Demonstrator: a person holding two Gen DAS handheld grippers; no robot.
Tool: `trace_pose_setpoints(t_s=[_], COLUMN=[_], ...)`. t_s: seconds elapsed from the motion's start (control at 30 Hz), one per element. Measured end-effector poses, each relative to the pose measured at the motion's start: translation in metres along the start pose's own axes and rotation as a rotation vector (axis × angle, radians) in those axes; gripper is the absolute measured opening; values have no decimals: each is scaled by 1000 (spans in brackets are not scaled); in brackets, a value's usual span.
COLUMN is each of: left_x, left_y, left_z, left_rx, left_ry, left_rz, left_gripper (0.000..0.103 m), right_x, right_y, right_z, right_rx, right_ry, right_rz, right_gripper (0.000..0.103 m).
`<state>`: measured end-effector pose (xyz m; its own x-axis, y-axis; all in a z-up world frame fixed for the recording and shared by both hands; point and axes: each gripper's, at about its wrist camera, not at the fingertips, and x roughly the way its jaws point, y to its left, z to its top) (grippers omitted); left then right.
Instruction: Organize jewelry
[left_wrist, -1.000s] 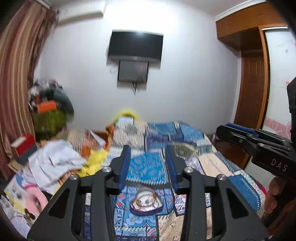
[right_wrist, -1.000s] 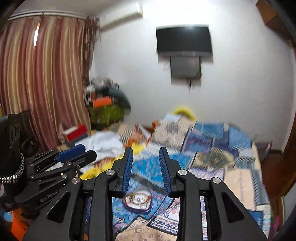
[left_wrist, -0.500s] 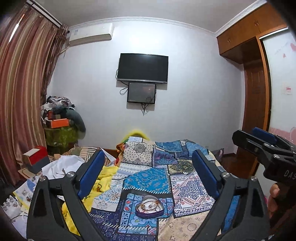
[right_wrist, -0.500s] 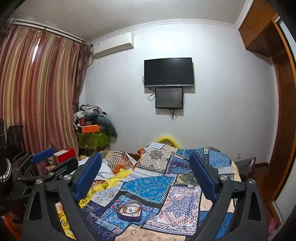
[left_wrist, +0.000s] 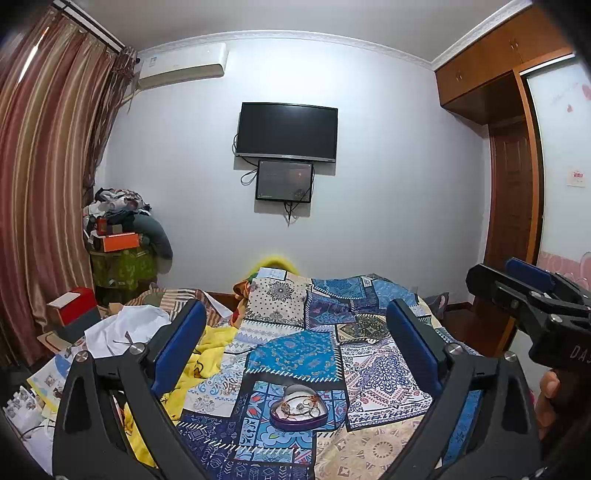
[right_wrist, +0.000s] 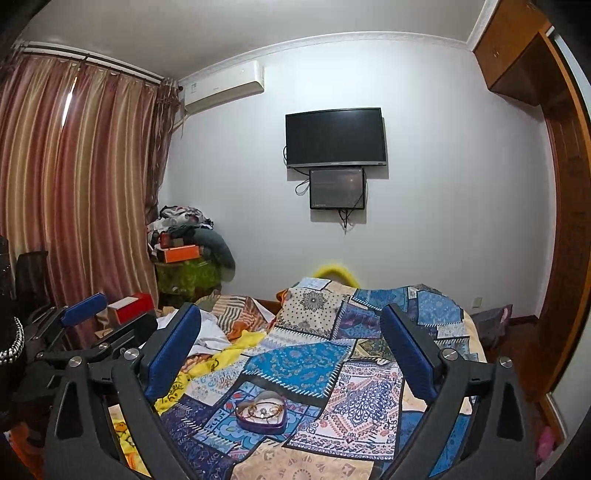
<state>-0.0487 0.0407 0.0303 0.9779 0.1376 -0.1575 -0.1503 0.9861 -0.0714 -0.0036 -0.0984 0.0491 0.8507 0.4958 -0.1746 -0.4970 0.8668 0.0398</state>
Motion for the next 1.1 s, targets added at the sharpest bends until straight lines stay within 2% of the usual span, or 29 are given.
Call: trace_pose_setpoints(t_s=[1.1], left_x=[12], left_y=[6], left_z=[-5], left_rx=[-9], left_ry=[25], left_rz=[-4], left_gripper=[101], right_x=[1], right_y=[-2], right_z=[-2], right_rx=[17], right_ry=[42], right_rz=[-7], right_gripper=[97])
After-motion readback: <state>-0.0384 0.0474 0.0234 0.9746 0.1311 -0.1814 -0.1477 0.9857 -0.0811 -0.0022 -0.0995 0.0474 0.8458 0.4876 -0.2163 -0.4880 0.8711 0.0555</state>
